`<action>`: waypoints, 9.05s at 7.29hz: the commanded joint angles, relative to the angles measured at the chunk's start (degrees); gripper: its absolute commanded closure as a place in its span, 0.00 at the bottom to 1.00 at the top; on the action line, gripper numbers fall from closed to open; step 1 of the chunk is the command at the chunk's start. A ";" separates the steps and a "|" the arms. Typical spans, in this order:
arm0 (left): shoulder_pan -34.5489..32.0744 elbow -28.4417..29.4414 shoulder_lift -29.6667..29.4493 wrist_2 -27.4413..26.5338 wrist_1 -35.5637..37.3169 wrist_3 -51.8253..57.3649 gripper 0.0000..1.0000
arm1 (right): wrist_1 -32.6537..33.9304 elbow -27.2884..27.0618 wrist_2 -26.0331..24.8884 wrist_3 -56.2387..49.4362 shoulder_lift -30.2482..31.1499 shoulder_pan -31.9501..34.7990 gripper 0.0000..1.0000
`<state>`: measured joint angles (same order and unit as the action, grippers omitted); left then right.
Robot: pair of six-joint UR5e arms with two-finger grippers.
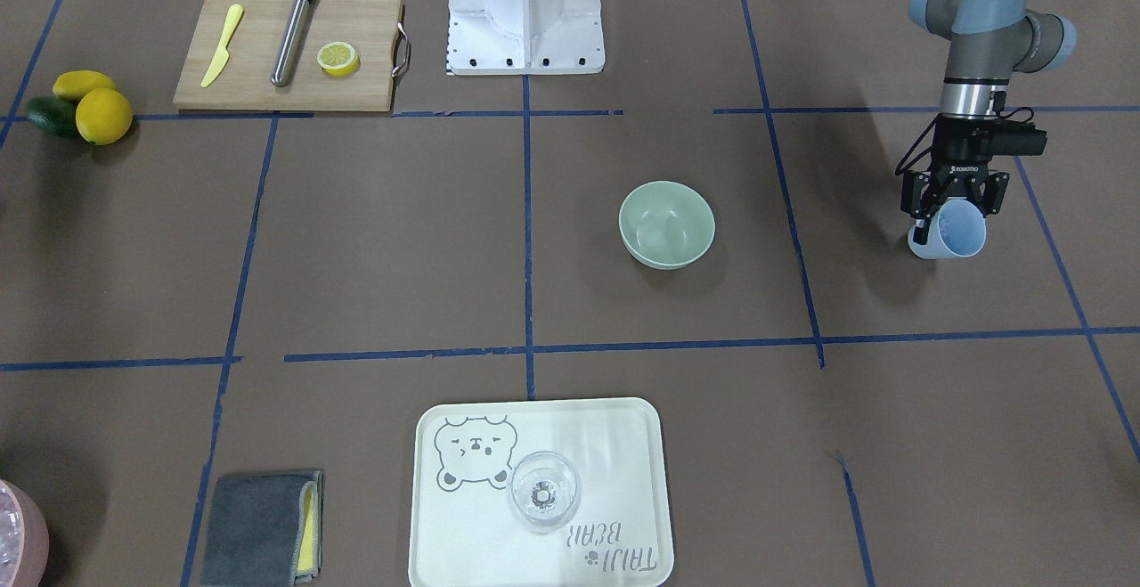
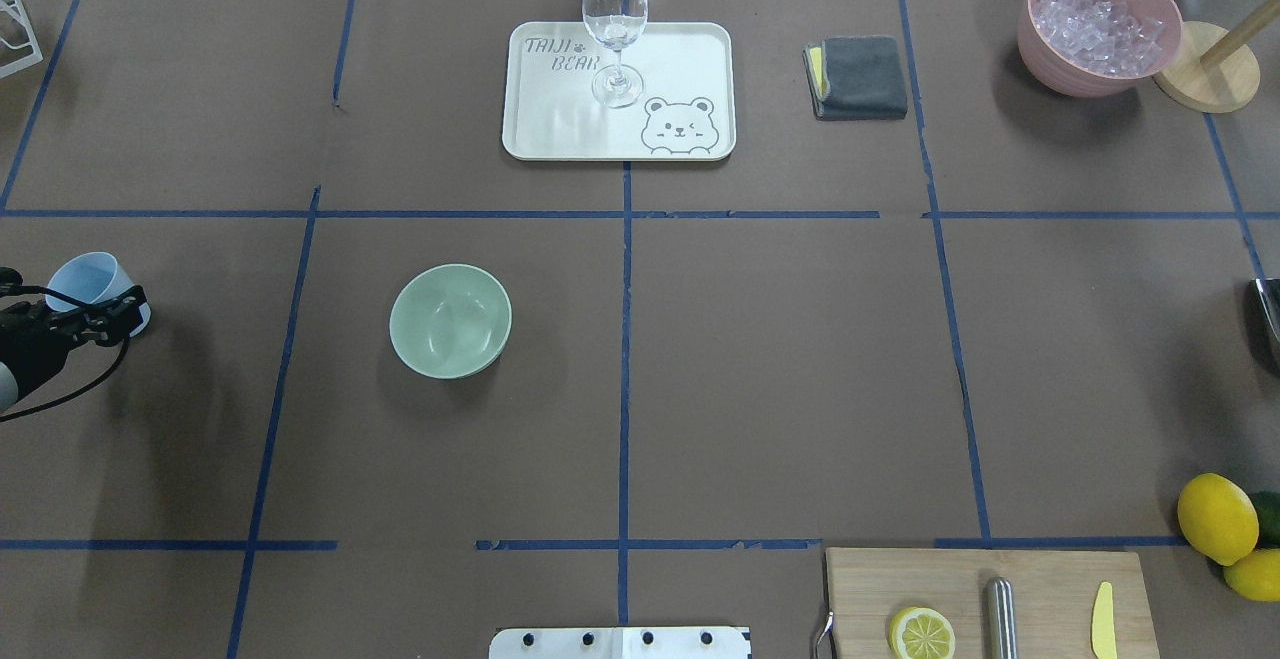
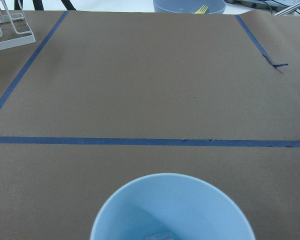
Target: Pour ice into bowl
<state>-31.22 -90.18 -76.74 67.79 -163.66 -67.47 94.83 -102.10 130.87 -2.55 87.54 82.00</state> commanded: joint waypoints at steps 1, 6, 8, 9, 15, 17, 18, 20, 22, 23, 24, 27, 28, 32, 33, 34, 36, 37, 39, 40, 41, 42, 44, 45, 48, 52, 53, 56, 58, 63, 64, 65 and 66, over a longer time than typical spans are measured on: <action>-0.51 -0.96 0.36 0.06 -1.74 0.32 0.95 | 0.00 -0.03 0.08 -0.08 0.00 0.00 0.00; -6.66 -7.47 -3.30 0.59 -2.11 28.03 1.00 | 0.00 -0.03 0.00 -0.08 0.26 0.09 0.00; -7.10 -7.91 -6.91 0.41 -1.58 35.91 1.00 | 0.00 -0.03 0.08 -0.17 0.52 0.44 0.00; -7.01 -7.91 -7.28 0.24 -1.14 36.61 1.00 | 0.00 -0.12 0.08 -0.26 0.70 0.79 0.00; -6.05 -8.26 -19.59 -5.16 12.40 38.53 1.00 | -0.09 -1.26 0.00 -0.26 2.55 0.97 0.00; -0.88 -8.09 -19.59 -17.12 12.57 49.67 1.00 | -0.09 -1.35 0.00 -0.26 2.99 0.97 0.00; 1.75 -7.91 -19.67 -20.21 12.66 52.67 1.00 | -0.09 -1.44 0.00 -0.26 3.25 1.06 0.00; 5.18 -7.82 -19.85 -24.43 12.66 59.61 1.00 | -0.09 -1.88 0.00 -0.26 3.43 1.23 0.00; 8.53 -7.30 -21.86 -29.01 16.15 64.90 1.00 | 0.00 -2.23 0.00 -0.26 3.87 1.41 0.00; 10.37 -7.21 -24.39 -32.51 21.74 66.14 1.00 | 0.00 -2.14 0.00 -0.26 3.87 1.41 0.00; 12.48 -7.12 -26.16 -34.72 25.28 66.32 1.00 | -0.09 -2.23 0.00 -0.26 4.13 1.41 0.00; 15.57 -6.77 -26.88 -39.31 27.60 73.96 1.00 | 0.00 -2.23 0.00 -0.26 4.22 1.58 0.00; 16.01 -6.68 -26.88 -39.57 27.60 78.32 1.00 | 0.00 -2.14 0.00 -0.26 4.30 1.58 0.00; 16.98 -6.59 -26.88 -42.30 27.51 91.35 1.00 | -0.09 -2.23 0.00 -0.26 4.75 1.58 0.00; 17.24 -6.68 -26.97 -42.39 27.51 95.90 1.00 | -0.70 -2.14 0.00 -0.26 4.83 1.58 0.00; 17.85 -6.59 -26.97 -42.48 27.51 97.51 1.00 | -1.66 -2.14 0.00 -0.17 5.09 1.58 0.00; 18.82 -6.50 -27.58 -42.91 27.60 102.09 1.00 | -1.93 -2.06 0.00 -0.17 5.54 1.58 0.00; 19.26 -6.42 -27.67 -43.96 27.60 105.23 1.00 | -1.93 -2.06 0.00 -0.17 5.54 1.58 0.00; 19.70 -6.33 -27.67 -44.15 27.60 106.14 1.00 | -1.93 -2.06 0.00 -0.17 5.62 1.67 0.00; 19.88 -6.07 -27.67 -44.67 27.60 106.23 1.00 | -1.93 -2.14 0.00 -0.26 5.80 1.58 0.00; 19.88 -5.98 -27.59 -44.94 27.60 106.23 1.00 | -1.93 -2.14 0.00 -0.26 5.80 1.58 0.00; 19.88 -6.06 -27.50 -44.94 27.60 107.19 1.00 | -2.28 -2.14 0.00 -0.26 5.89 1.58 0.00; 19.88 -6.33 -27.58 -44.94 27.60 111.23 1.00 | -2.37 -2.14 0.00 -0.26 5.97 1.58 0.00; 19.88 -6.76 -27.58 -45.03 27.60 114.98 1.00 | -2.37 -2.06 0.00 -0.26 5.98 1.58 0.00; 19.88 -6.33 -26.97 -46.52 27.43 116.07 1.00 | -2.37 -2.06 0.00 -0.26 5.98 1.58 0.00; 20.06 -6.33 -27.06 -46.52 27.25 116.42 0.99 | -2.37 -2.06 0.00 -0.17 5.98 1.58 0.00; 20.06 -6.41 -27.06 -46.52 27.25 116.42 0.98 | -2.37 -2.14 0.00 -0.17 5.98 1.67 0.00; 20.06 -7.38 -27.06 -46.43 24.11 116.16 1.00 | -2.37 -2.06 0.00 -0.17 5.98 1.67 0.00; 20.06 -6.95 -26.88 -45.39 8.96 116.16 1.00 | -2.37 -2.06 0.00 -0.26 5.98 1.67 0.00; 19.88 -7.21 -26.44 -33.79 -4.21 73.75 1.00 | -2.37 -2.14 0.00 -0.35 6.24 1.76 0.00; 19.97 -7.64 -27.05 -33.43 -4.22 61.61 1.00 | -2.37 -2.40 0.00 -0.26 6.15 1.93 0.00; 19.71 -7.73 -26.88 -31.68 -4.04 53.84 1.00 | -2.37 -2.49 0.00 -0.35 6.24 2.02 0.00; 19.53 -7.82 -26.53 -31.49 -4.13 46.01 1.00 | -2.37 -2.58 0.00 -0.26 6.24 2.11 0.00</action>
<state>-11.49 -97.85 -103.50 35.48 -167.75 -11.10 92.46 -104.55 130.87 -2.86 93.75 84.00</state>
